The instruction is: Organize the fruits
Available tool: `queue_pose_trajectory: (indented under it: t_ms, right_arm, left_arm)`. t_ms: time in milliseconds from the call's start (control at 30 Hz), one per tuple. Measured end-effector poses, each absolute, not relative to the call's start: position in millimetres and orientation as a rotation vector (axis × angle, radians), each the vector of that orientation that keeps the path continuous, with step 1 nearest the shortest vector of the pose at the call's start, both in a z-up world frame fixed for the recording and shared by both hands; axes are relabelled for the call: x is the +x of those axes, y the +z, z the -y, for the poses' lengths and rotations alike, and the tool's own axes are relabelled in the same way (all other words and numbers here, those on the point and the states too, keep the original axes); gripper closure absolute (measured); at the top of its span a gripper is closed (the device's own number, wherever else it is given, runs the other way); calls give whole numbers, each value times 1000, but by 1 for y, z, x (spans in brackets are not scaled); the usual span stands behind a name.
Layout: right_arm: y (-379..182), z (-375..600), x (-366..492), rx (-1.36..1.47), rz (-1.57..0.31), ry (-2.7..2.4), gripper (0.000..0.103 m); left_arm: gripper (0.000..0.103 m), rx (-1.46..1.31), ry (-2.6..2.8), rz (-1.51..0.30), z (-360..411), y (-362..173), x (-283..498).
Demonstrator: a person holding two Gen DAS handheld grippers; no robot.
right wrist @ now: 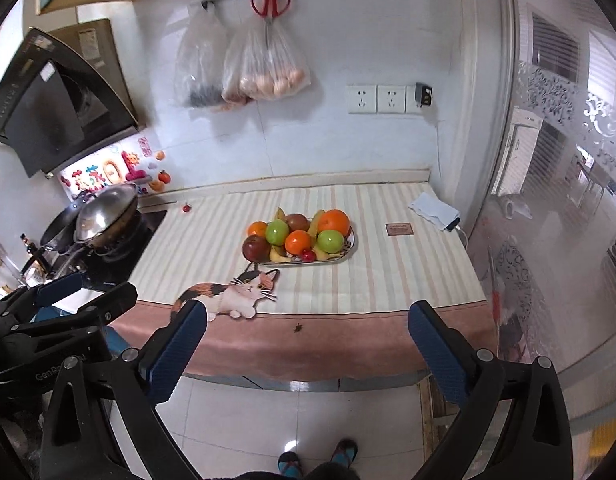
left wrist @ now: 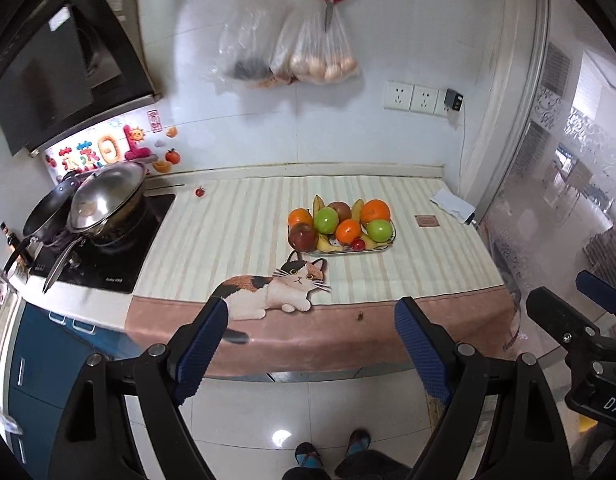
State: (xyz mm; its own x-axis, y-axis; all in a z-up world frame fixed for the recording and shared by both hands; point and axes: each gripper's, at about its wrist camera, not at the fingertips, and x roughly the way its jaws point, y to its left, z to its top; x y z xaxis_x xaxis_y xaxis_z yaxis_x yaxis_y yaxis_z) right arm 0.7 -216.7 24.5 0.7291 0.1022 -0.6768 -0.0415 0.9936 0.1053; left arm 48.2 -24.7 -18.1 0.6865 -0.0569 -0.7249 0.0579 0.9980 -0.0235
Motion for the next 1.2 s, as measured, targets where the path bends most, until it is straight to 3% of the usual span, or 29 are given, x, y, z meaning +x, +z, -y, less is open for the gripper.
queue_pose_trajectory:
  t_ms: [400,500,1200]
  right_arm:
    - [38,230,-29,42,-752,127,0]
    - [30,236,-17,54,-773,135,0]
    - [-7,239,45,90,-824,130,0]
  left_arm:
    - [18,-42,-3,-812,38,-17,19]
    - [5,-28,11,-837,43,-26,27]
    - [4,-19,36,-854,47,-40,56]
